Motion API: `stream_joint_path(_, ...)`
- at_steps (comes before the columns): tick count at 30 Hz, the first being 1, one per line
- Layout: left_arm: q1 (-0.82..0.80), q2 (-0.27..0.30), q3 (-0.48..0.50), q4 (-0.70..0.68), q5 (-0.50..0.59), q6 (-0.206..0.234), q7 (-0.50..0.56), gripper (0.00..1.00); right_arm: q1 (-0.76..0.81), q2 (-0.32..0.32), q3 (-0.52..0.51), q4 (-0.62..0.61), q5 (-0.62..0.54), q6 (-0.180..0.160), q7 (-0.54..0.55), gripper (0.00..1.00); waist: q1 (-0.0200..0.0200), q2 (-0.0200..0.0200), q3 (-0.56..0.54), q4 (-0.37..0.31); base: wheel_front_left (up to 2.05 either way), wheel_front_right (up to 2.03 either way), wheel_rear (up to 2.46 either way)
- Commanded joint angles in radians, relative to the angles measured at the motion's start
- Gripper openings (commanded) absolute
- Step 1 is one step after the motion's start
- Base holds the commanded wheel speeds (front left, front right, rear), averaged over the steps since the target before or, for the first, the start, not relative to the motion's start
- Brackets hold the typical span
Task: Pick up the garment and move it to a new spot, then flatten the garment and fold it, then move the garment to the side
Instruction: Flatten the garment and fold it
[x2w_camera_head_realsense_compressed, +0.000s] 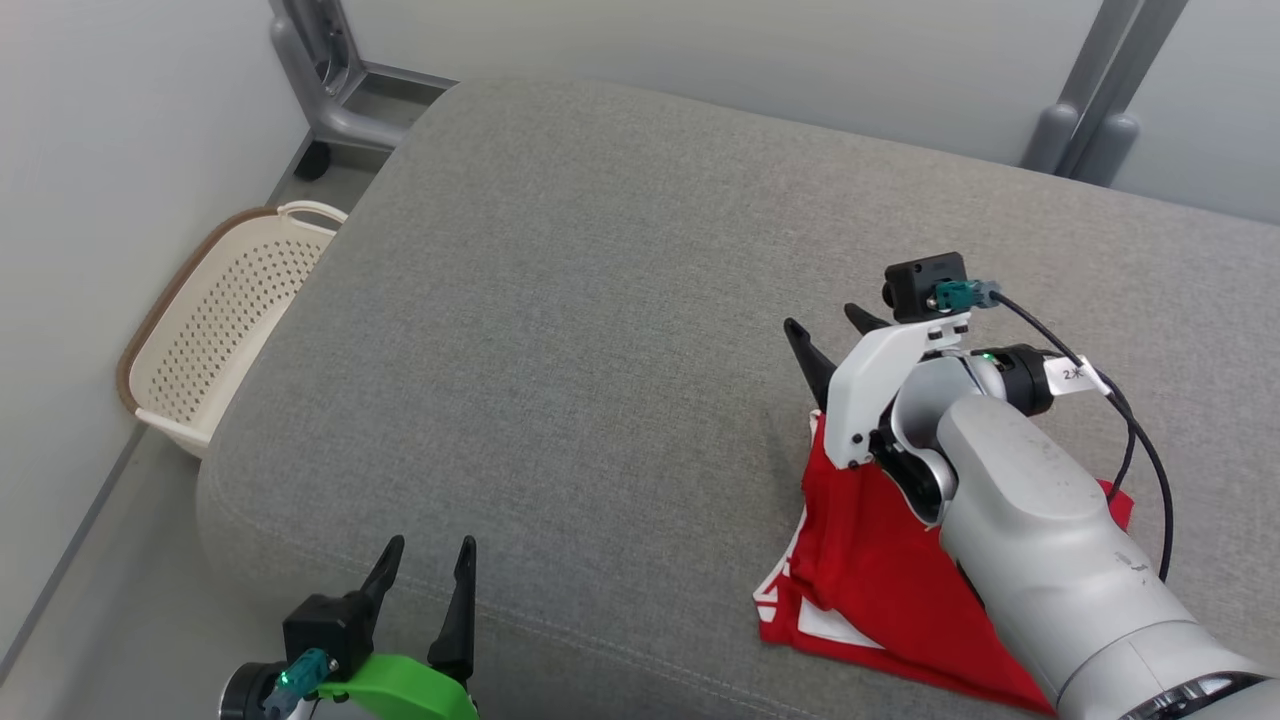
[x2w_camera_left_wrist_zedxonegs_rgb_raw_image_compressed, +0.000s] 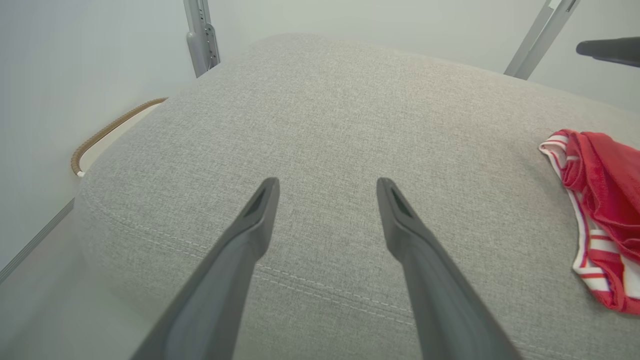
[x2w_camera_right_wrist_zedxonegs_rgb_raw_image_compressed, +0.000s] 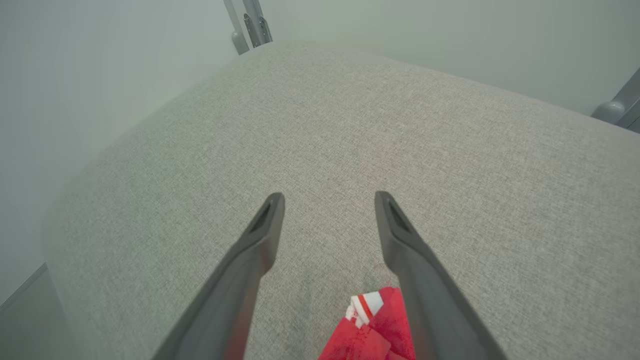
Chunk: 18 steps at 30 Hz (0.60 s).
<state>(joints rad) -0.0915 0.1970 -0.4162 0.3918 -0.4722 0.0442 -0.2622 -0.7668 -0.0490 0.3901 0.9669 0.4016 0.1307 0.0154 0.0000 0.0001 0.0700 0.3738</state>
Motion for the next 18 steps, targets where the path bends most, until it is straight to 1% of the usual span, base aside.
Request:
stream_joint_path(1,0.013,0.007,0.005,-0.003,0.013,0.002,-0.003,1.00,-0.002,-0.003,-0.018,0.001,-0.013,0.000,-0.003,1.00,0.0000,-0.0001,-0.028,-0.030,0.00,0.00,0.00)
stream_joint_path(5,0.030,0.018,0.007,-0.007,0.010,0.007,-0.003,1.00,0.024,-0.003,-0.086,0.002,-0.055,0.000,0.011,1.00,0.0000,-0.0001,-0.054,-0.066,0.00,0.00,0.00)
stream_joint_path(11,0.055,0.032,0.007,-0.015,0.004,0.015,0.000,1.00,0.108,-0.011,-0.233,-0.015,-0.175,0.000,0.046,1.00,0.0000,-0.0001,-0.089,-0.112,0.00,0.00,0.00)
stream_joint_path(14,0.063,0.037,0.007,-0.022,0.003,0.019,0.003,1.00,0.180,-0.015,-0.319,-0.051,-0.226,0.000,0.081,1.00,0.0000,-0.0001,-0.101,-0.129,0.00,0.00,0.00)
stream_joint_path(18,0.078,0.047,0.009,-0.035,-0.004,0.027,0.009,1.00,0.285,-0.011,-0.412,-0.153,-0.274,0.000,0.183,1.00,0.0000,-0.0001,-0.114,-0.150,0.00,0.00,0.00)
